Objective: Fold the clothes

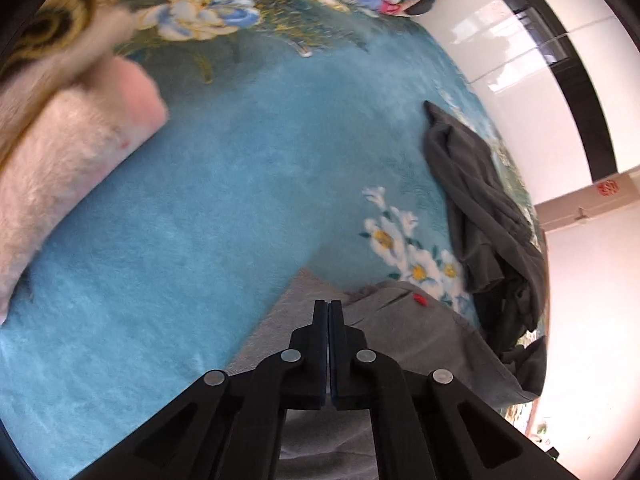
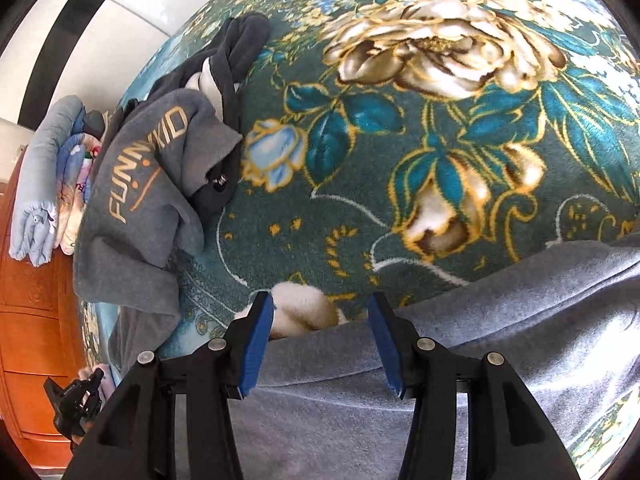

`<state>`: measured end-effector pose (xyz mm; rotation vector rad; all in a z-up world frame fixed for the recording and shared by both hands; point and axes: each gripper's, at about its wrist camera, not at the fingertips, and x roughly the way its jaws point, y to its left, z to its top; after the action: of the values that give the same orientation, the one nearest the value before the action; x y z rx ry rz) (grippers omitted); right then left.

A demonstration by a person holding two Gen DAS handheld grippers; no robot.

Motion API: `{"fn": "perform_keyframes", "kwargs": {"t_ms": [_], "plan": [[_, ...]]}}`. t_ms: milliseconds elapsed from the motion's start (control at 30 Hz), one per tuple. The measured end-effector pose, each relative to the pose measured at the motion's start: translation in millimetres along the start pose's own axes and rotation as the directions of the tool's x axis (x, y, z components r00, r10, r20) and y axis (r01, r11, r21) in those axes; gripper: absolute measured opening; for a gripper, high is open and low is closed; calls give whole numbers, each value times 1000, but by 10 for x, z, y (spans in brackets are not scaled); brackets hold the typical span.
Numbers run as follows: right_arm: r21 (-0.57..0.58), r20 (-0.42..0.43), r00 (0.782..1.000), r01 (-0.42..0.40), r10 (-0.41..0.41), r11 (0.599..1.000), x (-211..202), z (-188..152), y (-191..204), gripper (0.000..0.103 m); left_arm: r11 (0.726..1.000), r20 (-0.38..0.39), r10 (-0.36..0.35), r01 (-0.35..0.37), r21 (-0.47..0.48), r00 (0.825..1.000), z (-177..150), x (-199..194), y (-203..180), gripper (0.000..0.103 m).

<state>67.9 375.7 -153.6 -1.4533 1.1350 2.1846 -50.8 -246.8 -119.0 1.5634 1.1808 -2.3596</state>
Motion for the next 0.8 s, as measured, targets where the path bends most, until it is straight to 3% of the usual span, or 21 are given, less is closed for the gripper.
{"fn": "perform_keyframes", "kwargs": {"t_ms": [167,267,400,533,700,767,800], "plan": [[27,41,997,-59,58,998,35,213,81,51,999,-51,-34,32,-42,998,-220,25,13,1],[78,78,992,-109,103,991,135,431,141,62,998,-87,-28,24,-50,996,-347,76,9,2],[138,101,983,-163,150,977,351,719,254,62,998,-103,-32,25,-66,994,-489,32,78,2],[74,67,985,-164,159,984,577,879,590,62,995,-99,-31,21,-93,995,-613,-67,221,5],[-58,-2,984,-181,181,982,734,773,925,62,991,-116,-34,18,-134,993,-763,-110,369,8],[-23,7,984,-179,180,984,720,770,917,43,990,-126,-37,20,-138,991,-803,-119,385,8],[-2,13,983,-182,182,983,703,770,905,15,990,-126,-39,21,-137,991,-809,-135,388,8]]}}
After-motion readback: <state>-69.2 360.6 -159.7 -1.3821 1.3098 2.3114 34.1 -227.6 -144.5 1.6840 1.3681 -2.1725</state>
